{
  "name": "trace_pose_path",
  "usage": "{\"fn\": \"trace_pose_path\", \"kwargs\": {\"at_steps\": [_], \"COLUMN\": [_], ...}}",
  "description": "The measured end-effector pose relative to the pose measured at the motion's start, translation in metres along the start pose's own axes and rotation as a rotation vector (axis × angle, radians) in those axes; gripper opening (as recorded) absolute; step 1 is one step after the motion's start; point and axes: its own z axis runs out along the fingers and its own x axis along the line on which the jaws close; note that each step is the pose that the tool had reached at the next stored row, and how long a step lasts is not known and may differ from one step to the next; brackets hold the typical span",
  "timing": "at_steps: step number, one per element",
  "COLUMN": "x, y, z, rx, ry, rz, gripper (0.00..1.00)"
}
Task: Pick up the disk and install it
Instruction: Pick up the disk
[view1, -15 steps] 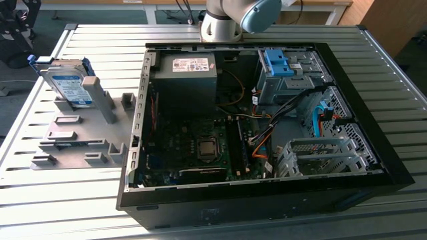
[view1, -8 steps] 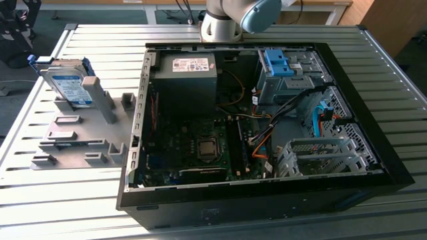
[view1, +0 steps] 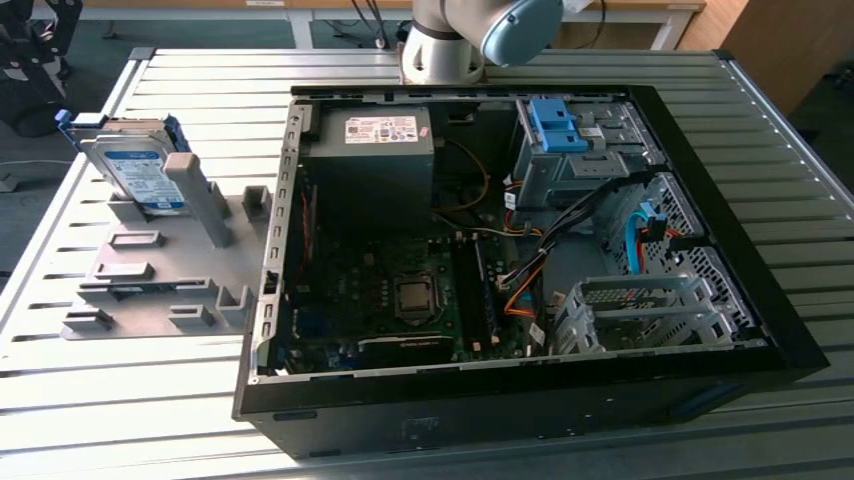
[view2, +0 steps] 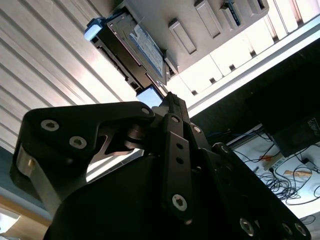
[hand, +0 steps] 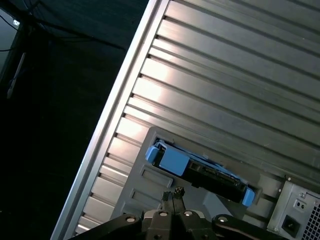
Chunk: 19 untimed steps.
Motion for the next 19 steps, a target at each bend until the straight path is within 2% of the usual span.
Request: {"fn": "trace_pose_path", "kwargs": {"at_steps": [19], "x": [0.0000], "y": [-0.0001], "z": [0.0000], "rx": [0.0008], "ry": [0.0015], "rz": [-0.039], "gripper": [0.11]}}
